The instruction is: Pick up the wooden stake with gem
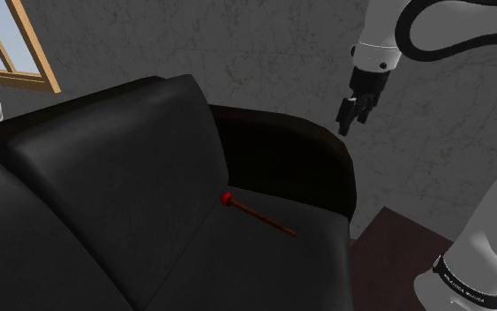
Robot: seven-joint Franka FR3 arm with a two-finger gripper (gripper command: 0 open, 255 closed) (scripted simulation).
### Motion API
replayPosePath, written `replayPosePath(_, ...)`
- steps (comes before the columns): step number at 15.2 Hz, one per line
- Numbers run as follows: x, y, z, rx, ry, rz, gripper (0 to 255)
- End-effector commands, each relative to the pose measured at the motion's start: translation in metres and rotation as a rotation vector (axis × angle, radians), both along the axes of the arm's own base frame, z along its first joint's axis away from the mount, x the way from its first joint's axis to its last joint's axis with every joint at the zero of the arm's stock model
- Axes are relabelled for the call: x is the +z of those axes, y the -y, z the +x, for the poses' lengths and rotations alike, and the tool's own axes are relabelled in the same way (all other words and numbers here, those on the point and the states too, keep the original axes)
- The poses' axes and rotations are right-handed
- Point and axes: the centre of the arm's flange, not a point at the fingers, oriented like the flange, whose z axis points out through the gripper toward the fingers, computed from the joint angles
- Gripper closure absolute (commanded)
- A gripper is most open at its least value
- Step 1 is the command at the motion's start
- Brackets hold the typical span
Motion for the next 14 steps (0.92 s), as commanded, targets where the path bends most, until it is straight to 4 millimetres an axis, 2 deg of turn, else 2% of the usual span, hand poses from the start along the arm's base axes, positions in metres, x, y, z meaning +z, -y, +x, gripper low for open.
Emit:
replayPosePath(1,-0.018,-0.018,0.012,0.02,0.001,-0.018,0)
replayPosePath(14,-0.148,-0.115,0.091,0.148,-0.001,-0.137,0)
